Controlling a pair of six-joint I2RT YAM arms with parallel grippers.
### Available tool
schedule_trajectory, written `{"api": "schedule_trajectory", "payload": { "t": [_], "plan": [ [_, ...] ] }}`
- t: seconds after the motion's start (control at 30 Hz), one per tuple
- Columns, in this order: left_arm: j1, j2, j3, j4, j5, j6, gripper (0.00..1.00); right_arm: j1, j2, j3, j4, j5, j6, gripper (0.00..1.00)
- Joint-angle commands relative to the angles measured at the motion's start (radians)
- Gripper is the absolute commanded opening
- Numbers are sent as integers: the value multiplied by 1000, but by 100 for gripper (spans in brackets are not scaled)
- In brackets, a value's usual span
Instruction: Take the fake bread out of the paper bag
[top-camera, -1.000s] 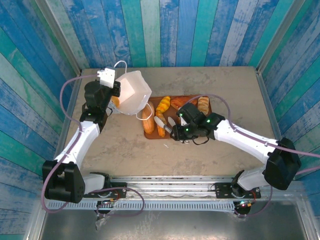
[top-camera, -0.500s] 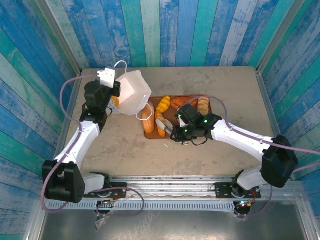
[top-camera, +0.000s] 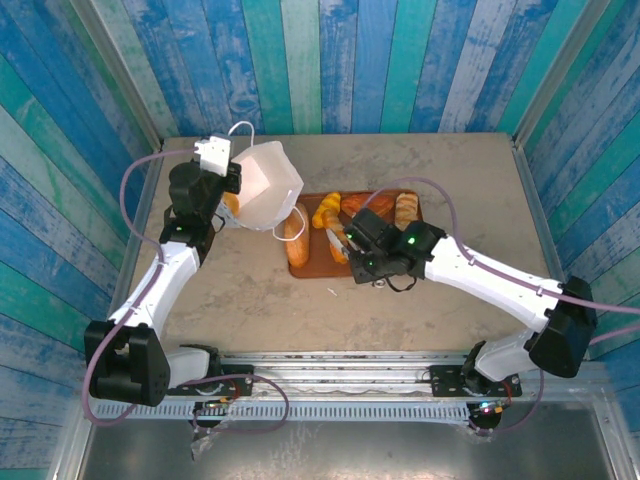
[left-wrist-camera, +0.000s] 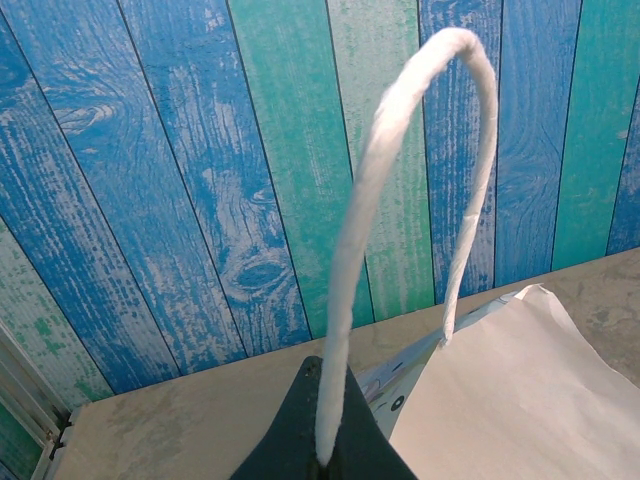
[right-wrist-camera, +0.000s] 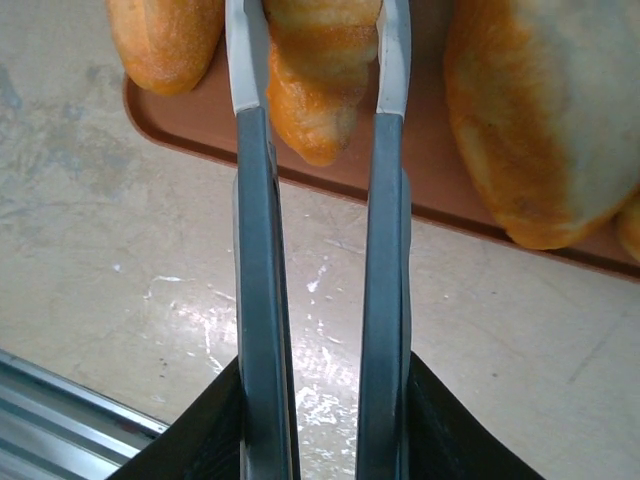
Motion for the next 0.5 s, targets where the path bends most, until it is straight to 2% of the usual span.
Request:
{"api": "schedule_trajectory", "payload": {
  "t": [0.0, 0.17, 0.47],
  "plan": [
    [4, 11, 33, 13, 13, -14, 0, 28, 62, 48, -113, 139, -2, 34],
    [4, 8, 34, 10, 15, -13, 1, 50, 130, 86, -159, 190, 3, 35],
    [5, 11, 30, 10, 16, -15, 0, 58, 195, 100, -170, 184, -14, 39]
  ]
}}
